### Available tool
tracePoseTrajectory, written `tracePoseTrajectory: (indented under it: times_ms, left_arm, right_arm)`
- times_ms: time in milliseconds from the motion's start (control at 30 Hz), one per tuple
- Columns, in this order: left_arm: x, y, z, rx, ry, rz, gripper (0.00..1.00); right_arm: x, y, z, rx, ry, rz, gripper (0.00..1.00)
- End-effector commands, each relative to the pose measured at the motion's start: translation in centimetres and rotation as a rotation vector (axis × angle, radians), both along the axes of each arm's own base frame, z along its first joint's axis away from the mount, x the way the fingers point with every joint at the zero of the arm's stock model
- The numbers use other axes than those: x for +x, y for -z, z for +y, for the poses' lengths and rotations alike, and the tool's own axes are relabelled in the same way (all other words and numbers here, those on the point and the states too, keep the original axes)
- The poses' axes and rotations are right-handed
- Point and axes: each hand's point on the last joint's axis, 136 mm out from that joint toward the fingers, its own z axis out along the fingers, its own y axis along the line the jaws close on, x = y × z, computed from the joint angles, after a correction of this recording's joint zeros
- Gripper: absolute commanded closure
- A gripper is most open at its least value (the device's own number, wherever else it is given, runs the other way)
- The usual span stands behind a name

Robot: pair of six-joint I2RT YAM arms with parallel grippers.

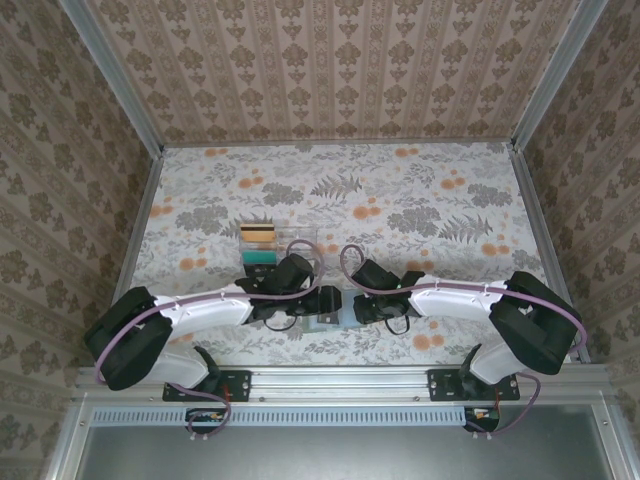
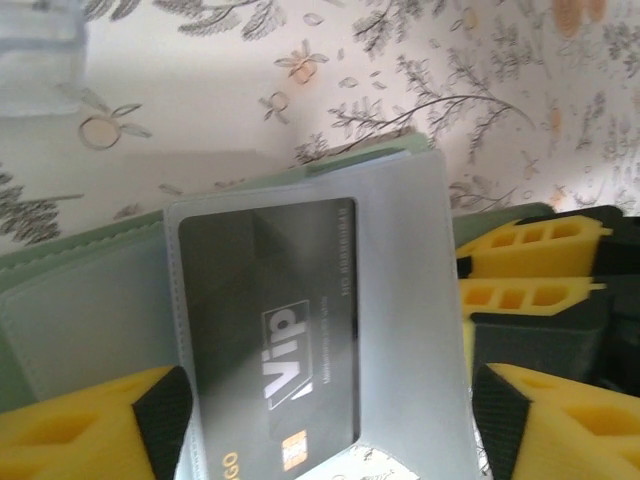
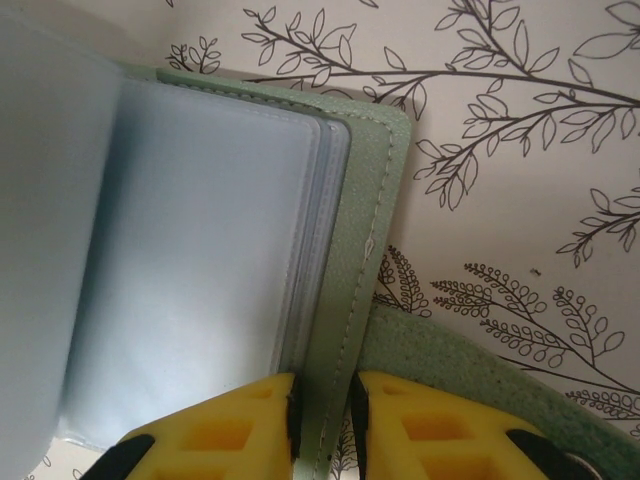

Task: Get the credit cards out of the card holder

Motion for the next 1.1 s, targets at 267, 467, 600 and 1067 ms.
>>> tracePoseTrajectory:
  times_ms: [267, 467, 600, 1067]
  left_arm:
    - [0.0, -2.0, -2.4, -0.042, 0.083, -0.028, 0.13]
    - [-0.1, -1.3, -1.7, -0.010, 0.063, -0.012, 0.15]
    - [-0.1, -0.8, 0.0, 0.024, 0.012, -0.018, 0.17]
    - [-0.4, 1.3, 3.7, 0.084, -0.084, -0.001, 0.72]
  right_arm:
    - [-0.4, 0.6, -0.7, -0.021, 0.023, 0.014, 0.75]
    - [0.1, -1.4, -2.0, -0.016, 0.069, -0.042, 0.71]
    - [0.6, -3.7, -1.9, 0.053, 0.089, -0.089, 0.70]
    - [0.7, -6.8, 4.9, 0.362, 0.005, -0.004, 0.69]
